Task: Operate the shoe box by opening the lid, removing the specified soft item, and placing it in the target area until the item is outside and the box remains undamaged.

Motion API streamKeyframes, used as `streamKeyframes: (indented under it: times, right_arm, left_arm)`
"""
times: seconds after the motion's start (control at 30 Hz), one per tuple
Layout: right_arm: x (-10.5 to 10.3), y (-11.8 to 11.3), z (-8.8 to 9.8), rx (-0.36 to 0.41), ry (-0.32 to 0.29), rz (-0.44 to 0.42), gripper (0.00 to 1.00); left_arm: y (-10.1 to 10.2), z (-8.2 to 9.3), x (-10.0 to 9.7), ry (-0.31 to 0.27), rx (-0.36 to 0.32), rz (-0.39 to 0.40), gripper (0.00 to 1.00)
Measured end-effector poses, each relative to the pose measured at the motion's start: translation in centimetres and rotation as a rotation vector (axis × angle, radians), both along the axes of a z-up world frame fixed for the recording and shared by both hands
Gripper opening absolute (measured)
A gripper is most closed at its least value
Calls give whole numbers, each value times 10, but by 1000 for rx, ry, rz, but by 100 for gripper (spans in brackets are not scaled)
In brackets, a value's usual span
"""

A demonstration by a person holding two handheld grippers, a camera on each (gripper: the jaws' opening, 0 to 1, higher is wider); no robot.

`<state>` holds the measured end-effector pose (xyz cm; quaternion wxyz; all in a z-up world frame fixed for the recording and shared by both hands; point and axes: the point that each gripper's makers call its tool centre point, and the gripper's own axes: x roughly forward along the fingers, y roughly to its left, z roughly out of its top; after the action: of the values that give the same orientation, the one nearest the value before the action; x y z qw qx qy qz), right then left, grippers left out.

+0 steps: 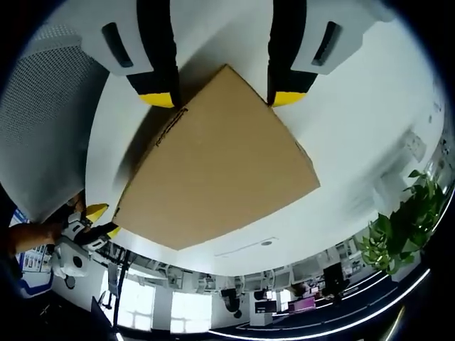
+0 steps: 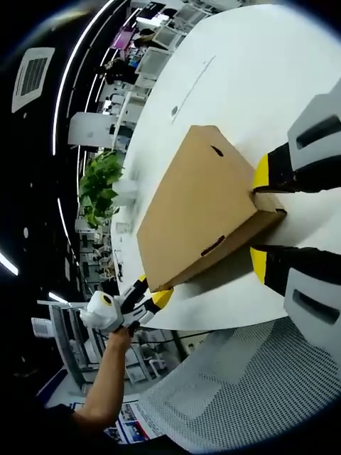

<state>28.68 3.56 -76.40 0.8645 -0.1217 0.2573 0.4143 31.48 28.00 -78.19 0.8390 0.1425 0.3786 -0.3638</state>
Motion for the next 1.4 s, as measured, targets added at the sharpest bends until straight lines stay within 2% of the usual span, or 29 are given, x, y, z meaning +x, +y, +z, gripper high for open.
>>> streamKeyframes:
  times: [0.1, 0.27, 0.43, 0.63, 0.77, 1.17, 1.4]
  right_arm:
    - [0, -1, 0, 3, -8, 2, 25]
    - [-1, 0, 0, 5, -5, 4, 27]
    - [-3, 2, 2, -1, 7, 12, 29]
    - [-4, 2, 9, 15, 11, 5, 31]
    - [-5, 5, 14, 37, 22, -3, 36]
    - [-7, 10, 32, 67, -3, -16, 43]
    - [-6, 11, 42, 75, -18, -18, 45]
  left_arm:
    - [3, -1, -4, -3, -6, 22, 41]
    - [4, 1, -5, -8, -63, 81, 39]
    - [3, 5, -8, 8, -56, 80, 38]
    - [1, 11, -13, -9, -60, 75, 40]
    - [-1, 14, -12, -16, -65, 92, 43]
    - [-5, 27, -16, -50, -85, 96, 50]
    - [-4, 37, -14, -75, -107, 109, 50]
